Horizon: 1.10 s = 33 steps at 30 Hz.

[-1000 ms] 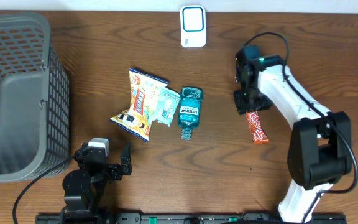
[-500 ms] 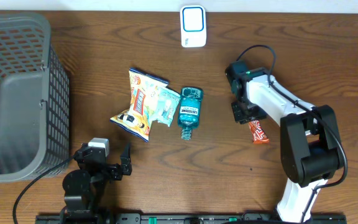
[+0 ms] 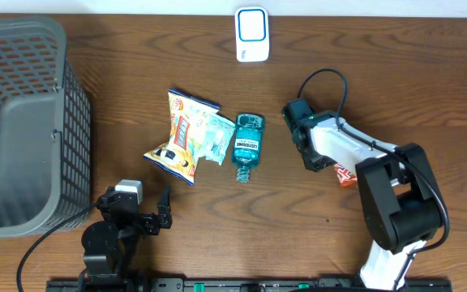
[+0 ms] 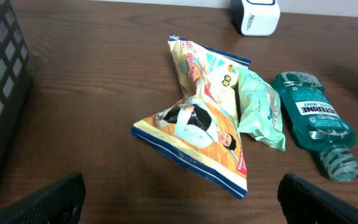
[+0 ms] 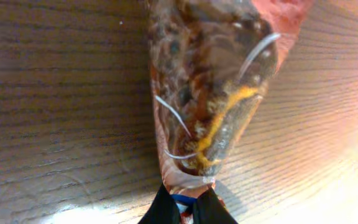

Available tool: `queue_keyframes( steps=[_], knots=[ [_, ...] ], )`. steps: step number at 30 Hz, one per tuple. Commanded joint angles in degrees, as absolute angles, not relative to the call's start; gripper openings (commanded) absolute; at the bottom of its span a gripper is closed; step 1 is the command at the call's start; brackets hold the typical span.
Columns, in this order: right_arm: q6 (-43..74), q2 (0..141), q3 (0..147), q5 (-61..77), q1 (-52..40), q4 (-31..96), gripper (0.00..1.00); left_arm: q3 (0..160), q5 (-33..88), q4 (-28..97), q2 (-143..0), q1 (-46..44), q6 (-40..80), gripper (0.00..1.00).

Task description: Scan the item barcode

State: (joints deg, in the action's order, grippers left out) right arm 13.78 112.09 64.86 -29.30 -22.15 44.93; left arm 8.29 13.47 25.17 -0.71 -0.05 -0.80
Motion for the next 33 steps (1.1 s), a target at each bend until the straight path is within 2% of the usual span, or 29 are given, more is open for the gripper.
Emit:
queue_keyframes(
  steps=[1, 7, 10, 13, 17, 23, 28, 33],
  knots=[
    [8.73, 114.5, 63.29, -3.68, -20.08, 44.77, 0.01, 7.46, 13.93, 26.15, -0.62, 0.14, -0.34, 0.99],
    [6.76, 114.02, 71.61, 17.1, -18.81, 54.13, 0.01, 7.46, 13.93, 26.17, -0.62, 0.14, -0.34, 0.98],
    [6.74, 114.02, 77.52, 32.14, -18.44, 61.04, 0.01, 7.46, 13.93, 26.15, -0.62, 0.14, -0.34, 0.99],
    [6.76, 114.02, 80.2, 39.97, -18.41, 64.58, 0.01, 7.46, 13.93, 26.17, -0.62, 0.14, -0.34, 0.99],
    [6.74, 114.02, 80.77, 50.81, -18.41, 66.39, 0.01, 7.46, 13.93, 26.17, -0.62, 0.14, -0.34, 0.99],
    [6.79, 114.02, 80.77, 75.44, -18.41, 68.27, 0.01, 7.46, 13.93, 26.17, -0.62, 0.14, -0.34, 0.98],
    [6.76, 114.02, 80.77, 85.58, -18.41, 68.4, 0.01, 7.46, 13.93, 26.17, -0.62, 0.14, -0.34, 0.99],
    [6.76, 114.02, 80.77, 88.36, -18.41, 68.75, 0.01, 7.46, 13.93, 26.17, -0.62, 0.14, -0.34, 0.99]
  ],
)
